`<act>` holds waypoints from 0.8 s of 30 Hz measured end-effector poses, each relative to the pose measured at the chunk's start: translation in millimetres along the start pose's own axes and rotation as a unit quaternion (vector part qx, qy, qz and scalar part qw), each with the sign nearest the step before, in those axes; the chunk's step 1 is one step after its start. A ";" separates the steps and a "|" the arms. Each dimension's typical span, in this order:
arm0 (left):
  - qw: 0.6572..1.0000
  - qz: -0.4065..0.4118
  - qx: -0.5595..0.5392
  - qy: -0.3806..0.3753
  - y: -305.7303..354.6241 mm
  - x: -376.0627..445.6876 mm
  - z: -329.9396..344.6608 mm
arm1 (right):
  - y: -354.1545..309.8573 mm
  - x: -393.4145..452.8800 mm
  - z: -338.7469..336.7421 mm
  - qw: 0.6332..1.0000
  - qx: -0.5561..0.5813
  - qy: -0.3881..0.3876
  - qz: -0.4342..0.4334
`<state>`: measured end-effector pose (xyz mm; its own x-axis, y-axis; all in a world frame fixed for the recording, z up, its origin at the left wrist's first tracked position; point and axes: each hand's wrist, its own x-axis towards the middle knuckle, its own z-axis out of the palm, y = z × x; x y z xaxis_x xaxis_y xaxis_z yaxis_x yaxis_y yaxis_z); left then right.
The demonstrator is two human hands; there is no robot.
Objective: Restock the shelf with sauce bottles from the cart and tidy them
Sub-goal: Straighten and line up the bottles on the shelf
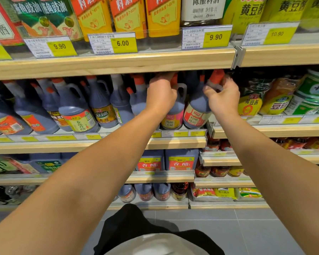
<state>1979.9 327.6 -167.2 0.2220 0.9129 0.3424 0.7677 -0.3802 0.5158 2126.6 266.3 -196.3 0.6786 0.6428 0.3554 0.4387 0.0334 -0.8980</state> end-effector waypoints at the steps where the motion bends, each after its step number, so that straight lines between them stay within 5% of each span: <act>1: 1.000 -0.002 0.005 -0.005 0.5 2.0 1.1 | 3.9 0.2 3.3 1.000 -0.005 -0.004 0.000; 12: 0.996 0.057 0.062 -0.034 -5.2 6.7 12.6 | 20.1 25.9 13.8 0.982 -0.152 -0.108 -0.031; 18: 0.985 0.081 0.142 -0.047 -19.5 -22.4 14.7 | 25.5 17.9 10.6 0.979 -0.185 -0.072 -0.050; 24: 0.991 0.095 0.090 -0.023 -24.2 -37.1 10.0 | 13.1 11.7 6.6 0.987 -0.148 -0.060 -0.035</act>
<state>1959.1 304.5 -200.3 0.3970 0.8350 0.3811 0.8037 -0.5168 0.2950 2136.4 279.4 -205.6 0.5742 0.7328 0.3651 0.6465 -0.1322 -0.7514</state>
